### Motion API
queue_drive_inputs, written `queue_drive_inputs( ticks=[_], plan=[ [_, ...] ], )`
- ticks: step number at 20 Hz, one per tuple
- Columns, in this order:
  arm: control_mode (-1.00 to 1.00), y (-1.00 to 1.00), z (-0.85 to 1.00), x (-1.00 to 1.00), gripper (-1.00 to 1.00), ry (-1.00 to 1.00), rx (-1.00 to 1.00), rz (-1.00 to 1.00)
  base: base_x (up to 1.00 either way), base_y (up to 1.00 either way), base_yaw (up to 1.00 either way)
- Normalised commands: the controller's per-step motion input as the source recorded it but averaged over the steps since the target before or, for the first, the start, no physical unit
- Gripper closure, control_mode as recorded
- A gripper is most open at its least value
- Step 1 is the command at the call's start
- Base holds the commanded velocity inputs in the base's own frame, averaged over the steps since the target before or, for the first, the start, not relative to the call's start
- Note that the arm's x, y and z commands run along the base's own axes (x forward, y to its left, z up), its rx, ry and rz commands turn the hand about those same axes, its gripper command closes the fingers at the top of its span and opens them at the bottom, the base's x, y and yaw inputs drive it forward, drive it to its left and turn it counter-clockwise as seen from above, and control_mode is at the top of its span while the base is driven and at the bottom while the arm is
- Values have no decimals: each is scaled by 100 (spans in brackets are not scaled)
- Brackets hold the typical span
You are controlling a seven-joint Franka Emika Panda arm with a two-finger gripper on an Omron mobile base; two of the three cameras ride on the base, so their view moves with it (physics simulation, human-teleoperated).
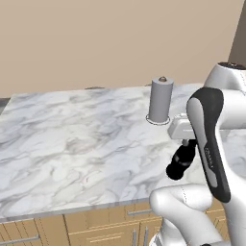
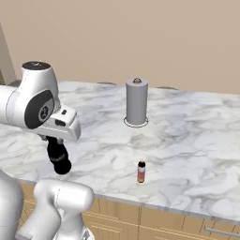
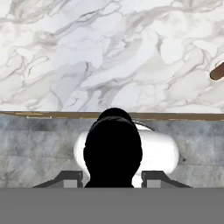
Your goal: Place the large bottle from the dining counter next to the other large bottle outside the sink, and place the small bottle from the dining counter next to the other small bottle inside the sink.
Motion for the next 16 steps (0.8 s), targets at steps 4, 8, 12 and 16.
queue_drive_inputs(
  ticks=[4,8,12,16],
  plan=[
    [-100,21,16,-30,100,5,-2,0,0,0,0],
    [-100,5,0,-4,100,0,0,0,0,0,0],
    [-100,0,0,0,100,0,0,0,0,0,0],
    [-100,0,0,0,100,0,0,0,0,0,0]
  ],
)
